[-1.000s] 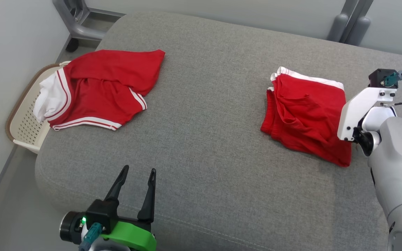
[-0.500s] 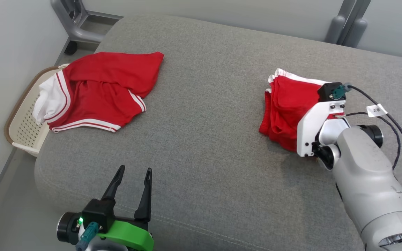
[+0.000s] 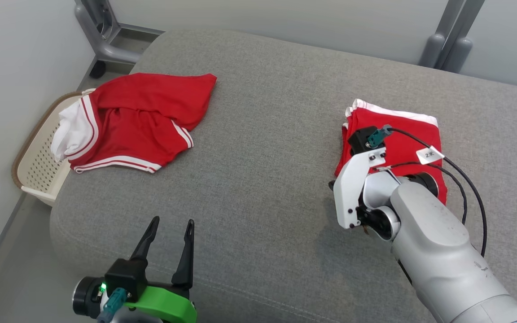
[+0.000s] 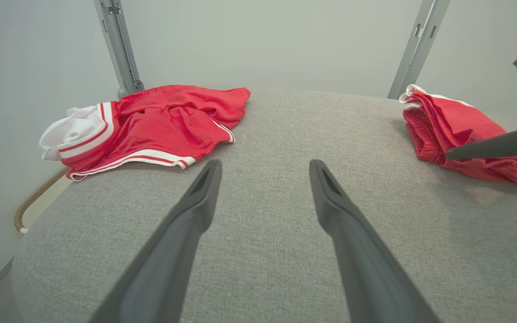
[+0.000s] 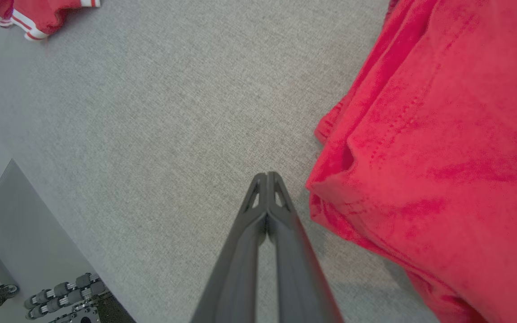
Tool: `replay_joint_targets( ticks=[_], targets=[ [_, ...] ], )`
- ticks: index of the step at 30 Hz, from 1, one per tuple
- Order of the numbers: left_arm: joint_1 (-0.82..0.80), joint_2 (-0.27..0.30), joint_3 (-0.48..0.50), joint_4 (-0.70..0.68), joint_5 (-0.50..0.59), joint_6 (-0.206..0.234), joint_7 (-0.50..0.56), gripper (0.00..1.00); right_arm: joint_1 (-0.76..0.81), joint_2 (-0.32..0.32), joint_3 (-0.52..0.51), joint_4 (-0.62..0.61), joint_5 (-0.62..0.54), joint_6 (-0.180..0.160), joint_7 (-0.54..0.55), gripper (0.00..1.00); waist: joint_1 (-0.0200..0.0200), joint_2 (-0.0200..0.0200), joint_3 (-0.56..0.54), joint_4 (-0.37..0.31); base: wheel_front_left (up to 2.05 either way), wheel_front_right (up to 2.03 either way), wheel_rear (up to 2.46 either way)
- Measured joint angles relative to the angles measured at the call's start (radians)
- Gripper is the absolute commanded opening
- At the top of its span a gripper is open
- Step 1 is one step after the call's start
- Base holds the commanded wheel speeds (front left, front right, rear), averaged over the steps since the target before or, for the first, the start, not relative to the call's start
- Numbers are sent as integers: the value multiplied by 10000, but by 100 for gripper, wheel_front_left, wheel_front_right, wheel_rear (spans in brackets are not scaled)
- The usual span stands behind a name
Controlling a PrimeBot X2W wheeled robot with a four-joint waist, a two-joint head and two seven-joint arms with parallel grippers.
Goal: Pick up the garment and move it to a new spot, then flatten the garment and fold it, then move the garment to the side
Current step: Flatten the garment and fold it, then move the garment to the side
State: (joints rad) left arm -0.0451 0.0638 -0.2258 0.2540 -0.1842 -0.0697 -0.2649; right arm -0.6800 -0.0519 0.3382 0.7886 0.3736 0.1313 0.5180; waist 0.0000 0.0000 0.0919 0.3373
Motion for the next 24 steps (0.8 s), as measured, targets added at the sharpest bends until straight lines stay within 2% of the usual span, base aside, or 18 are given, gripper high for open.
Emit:
replay_joint_targets(
  ticks=[4,5,6,10,15,18,24],
  targets=[
    [53,17,81,4,0,48,0,100,-12,-2,12,-591,311,-2,86,0,0,0,-125,-16,0,0,0],
    [80,33,105,0,0,56,0,100,-24,-17,-73,-713,345,0,86,8,0,0,-159,-34,0,0,0],
    [111,46,125,-2,0,75,0,100,-46,-44,-230,-823,374,-2,67,100,0,0,-194,-54,0,0,0],
    [188,88,201,-88,0,94,0,100,-322,-336,-1425,-957,178,-2,-40,100,0,0,-292,-190,0,0,0],
    [244,119,188,-221,6,94,0,100,-443,-619,-3419,-696,-874,-2,-274,100,0,0,-305,-354,0,0,0],
    [248,130,163,-272,10,92,0,100,-410,-571,-4525,-424,-1590,-2,-272,100,0,0,-182,-411,0,0,0],
    [189,201,90,-349,71,67,0,100,-435,-226,-6063,-144,-3104,-2,-397,100,0,0,283,-534,0,0,0]
  ],
)
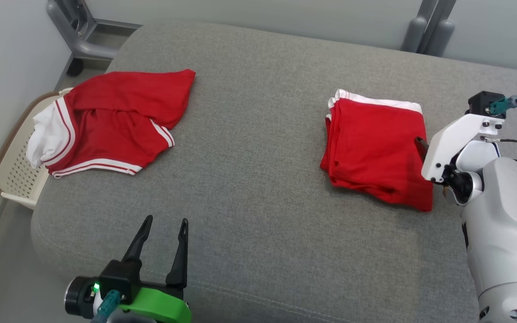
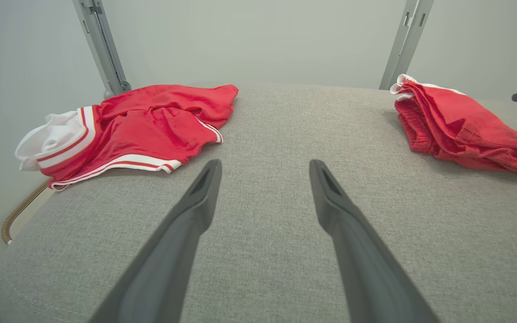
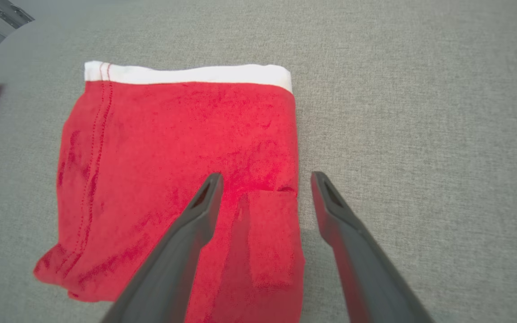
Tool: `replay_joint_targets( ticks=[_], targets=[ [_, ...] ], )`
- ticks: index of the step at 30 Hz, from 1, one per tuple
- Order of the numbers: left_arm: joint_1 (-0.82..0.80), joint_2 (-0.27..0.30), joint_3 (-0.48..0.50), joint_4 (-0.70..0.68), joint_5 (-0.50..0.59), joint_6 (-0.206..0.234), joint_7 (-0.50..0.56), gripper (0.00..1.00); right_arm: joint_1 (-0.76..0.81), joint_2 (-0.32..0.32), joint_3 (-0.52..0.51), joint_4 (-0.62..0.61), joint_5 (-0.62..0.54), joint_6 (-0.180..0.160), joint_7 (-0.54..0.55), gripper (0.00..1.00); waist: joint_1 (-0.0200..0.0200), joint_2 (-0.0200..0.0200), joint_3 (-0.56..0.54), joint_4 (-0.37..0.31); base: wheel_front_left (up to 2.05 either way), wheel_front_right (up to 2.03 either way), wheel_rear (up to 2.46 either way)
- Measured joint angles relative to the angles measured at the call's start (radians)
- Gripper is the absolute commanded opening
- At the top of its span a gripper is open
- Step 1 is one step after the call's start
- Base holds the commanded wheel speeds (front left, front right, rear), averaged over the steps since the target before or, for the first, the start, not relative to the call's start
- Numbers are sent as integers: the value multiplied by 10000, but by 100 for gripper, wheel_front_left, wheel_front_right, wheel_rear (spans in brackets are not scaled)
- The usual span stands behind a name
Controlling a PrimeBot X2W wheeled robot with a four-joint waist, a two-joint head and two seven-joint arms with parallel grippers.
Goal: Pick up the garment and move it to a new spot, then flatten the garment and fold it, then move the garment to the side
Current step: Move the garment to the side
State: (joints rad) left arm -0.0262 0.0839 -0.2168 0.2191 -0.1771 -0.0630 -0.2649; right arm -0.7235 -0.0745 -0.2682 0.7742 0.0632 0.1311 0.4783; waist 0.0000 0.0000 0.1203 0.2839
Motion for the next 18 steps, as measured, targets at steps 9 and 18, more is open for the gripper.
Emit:
replay_joint_targets(
  ticks=[9,18],
  targets=[
    [-354,36,-132,-94,123,-77,0,100,-291,234,-1613,700,-974,0,-123,100,0,0,654,25,0,0,0],
    [-358,42,-215,6,128,-90,0,100,-649,240,-2031,1741,-934,0,-295,98,0,0,688,243,0,0,0]
  ],
)
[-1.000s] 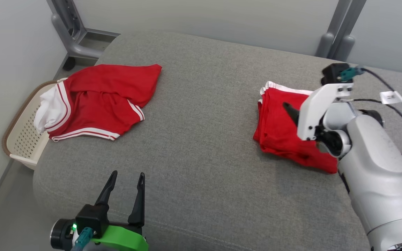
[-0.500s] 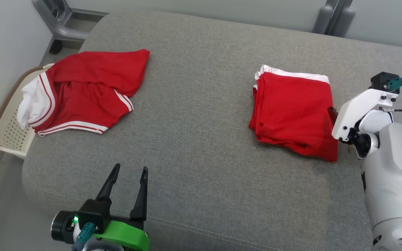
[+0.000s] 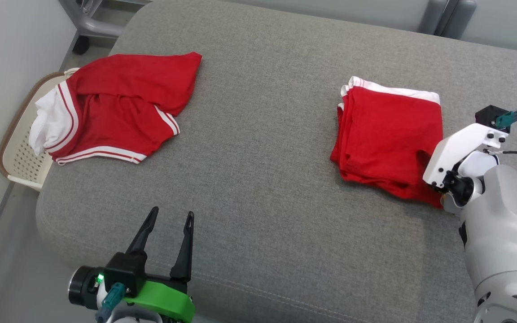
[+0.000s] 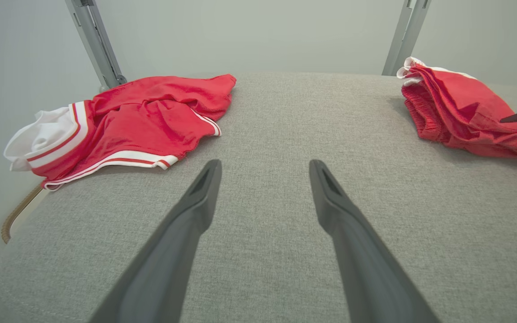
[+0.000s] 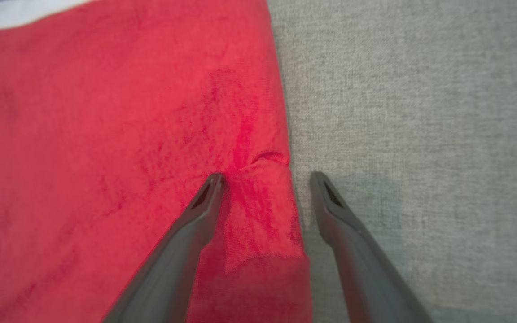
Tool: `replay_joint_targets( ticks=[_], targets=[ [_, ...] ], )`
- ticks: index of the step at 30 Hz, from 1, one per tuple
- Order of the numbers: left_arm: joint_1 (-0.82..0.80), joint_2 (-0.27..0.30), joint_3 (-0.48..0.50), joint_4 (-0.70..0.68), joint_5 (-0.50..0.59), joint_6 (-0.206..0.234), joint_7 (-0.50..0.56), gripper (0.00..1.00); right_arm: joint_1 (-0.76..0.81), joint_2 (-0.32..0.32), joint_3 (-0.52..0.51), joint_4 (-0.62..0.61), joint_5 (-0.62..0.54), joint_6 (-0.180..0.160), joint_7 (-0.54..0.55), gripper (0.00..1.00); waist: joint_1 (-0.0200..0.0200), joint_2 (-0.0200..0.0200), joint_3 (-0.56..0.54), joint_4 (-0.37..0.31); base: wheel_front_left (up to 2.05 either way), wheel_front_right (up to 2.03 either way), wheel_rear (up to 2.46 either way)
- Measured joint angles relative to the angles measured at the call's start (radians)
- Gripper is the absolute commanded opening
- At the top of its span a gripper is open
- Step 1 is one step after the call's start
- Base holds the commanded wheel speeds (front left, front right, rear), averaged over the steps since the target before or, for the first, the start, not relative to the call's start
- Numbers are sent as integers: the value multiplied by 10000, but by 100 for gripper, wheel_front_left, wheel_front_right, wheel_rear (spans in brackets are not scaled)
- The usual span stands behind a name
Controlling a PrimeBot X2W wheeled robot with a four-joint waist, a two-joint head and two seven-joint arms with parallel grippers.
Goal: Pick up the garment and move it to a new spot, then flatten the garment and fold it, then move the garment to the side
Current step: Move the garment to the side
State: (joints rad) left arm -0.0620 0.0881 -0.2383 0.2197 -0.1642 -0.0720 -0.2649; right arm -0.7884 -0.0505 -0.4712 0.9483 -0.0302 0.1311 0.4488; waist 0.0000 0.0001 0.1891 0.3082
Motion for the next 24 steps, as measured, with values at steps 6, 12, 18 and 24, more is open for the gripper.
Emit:
replay_joint_targets(
  ticks=[6,12,18,24],
  targets=[
    [4,38,15,4,0,6,0,100,-345,8,-489,639,-297,0,-270,0,0,0,-3,16,0,0,0],
    [-10,52,21,-127,-2,23,0,100,-617,46,-711,616,-1106,6,-458,0,0,0,97,-248,0,0,0],
    [-107,46,0,-272,12,61,0,100,-822,-44,-694,408,-1649,4,-355,0,0,0,171,-825,0,0,0],
    [-228,90,-19,-472,67,61,0,100,-987,-357,-111,284,-1944,6,-328,0,0,0,238,-1721,0,0,0]
  ],
)
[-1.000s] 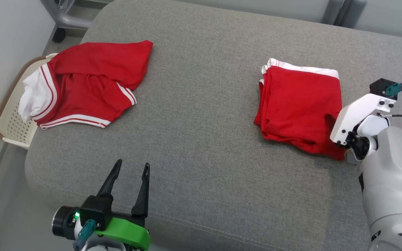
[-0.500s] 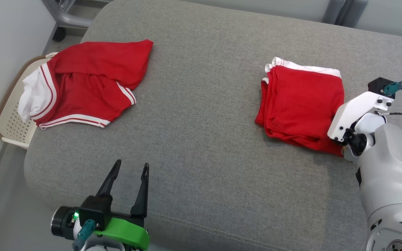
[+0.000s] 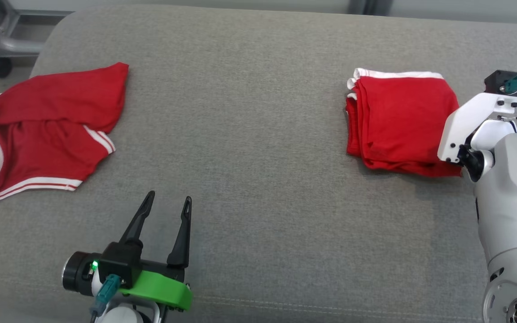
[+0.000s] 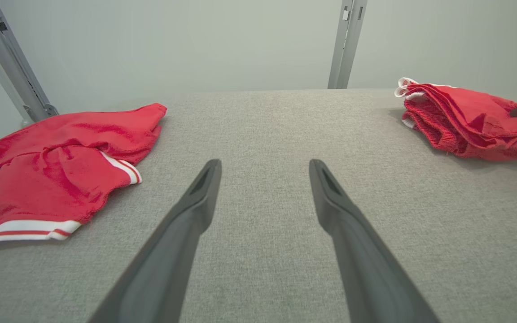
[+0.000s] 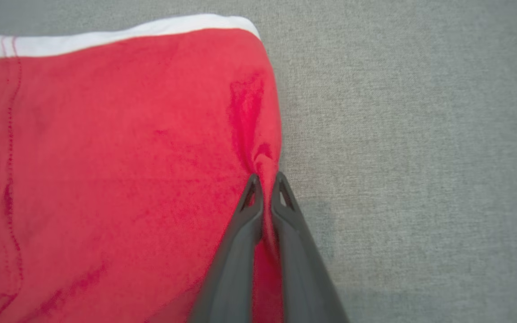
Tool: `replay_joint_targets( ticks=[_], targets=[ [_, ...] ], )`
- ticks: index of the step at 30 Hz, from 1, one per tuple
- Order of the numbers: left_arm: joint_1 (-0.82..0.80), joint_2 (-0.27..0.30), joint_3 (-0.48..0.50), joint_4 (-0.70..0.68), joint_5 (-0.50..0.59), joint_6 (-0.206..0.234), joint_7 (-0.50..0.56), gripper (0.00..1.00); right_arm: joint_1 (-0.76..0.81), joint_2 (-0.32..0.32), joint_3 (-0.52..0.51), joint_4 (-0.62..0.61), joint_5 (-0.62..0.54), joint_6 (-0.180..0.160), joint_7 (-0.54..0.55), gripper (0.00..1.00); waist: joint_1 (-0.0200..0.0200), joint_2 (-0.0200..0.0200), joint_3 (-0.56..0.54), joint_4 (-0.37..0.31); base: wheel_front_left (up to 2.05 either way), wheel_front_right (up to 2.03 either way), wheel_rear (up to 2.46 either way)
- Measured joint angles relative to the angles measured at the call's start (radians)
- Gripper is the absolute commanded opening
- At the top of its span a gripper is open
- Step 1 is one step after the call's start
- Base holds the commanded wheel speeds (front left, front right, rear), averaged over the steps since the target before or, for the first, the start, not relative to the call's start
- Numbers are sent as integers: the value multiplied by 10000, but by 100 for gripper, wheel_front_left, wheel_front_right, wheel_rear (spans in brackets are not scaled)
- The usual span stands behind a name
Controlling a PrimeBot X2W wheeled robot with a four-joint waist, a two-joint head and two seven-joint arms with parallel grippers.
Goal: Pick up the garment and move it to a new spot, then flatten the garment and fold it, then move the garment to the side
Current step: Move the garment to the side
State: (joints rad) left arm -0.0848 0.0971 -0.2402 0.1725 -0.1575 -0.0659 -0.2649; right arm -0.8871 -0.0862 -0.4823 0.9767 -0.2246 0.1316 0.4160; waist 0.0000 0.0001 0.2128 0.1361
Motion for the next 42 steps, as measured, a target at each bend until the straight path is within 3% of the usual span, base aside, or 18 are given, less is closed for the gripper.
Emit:
replay_joint_targets(
  ticks=[14,23,31,32,33,34,42],
  targets=[
    [-684,525,-111,-583,238,-92,86,100,-972,-1281,1078,-428,-721,-2,-456,0,0,0,1048,-2138,0,0,0],
    [-1161,809,-290,-1394,393,-136,253,100,-1359,-2644,1206,-999,-1772,0,-1486,0,0,0,2379,-2706,0,0,0],
    [-1277,1051,-474,-1804,477,-207,522,100,-1654,-3273,734,-1348,-2658,0,-2441,2,0,0,3324,-2855,0,0,0],
    [-1290,1062,-477,-1839,487,-207,523,100,-1727,-3273,631,-1402,-2694,0,-2600,29,1,0,3420,-2857,0,0,0],
    [-1290,1080,-472,-1856,489,-205,527,100,-1750,-3281,617,-1430,-2880,0,-2652,76,1,0,3501,-2858,0,0,0],
    [-1290,1106,-476,-1860,489,-194,541,100,-1744,-3273,598,-1461,-2980,0,-2880,100,1,0,3573,-2859,0,0,0],
    [-1431,1062,-662,-1799,548,-161,418,100,-1689,-3195,56,-1453,-3413,0,-3852,100,1,0,3542,-2701,0,0,0]
  ],
)
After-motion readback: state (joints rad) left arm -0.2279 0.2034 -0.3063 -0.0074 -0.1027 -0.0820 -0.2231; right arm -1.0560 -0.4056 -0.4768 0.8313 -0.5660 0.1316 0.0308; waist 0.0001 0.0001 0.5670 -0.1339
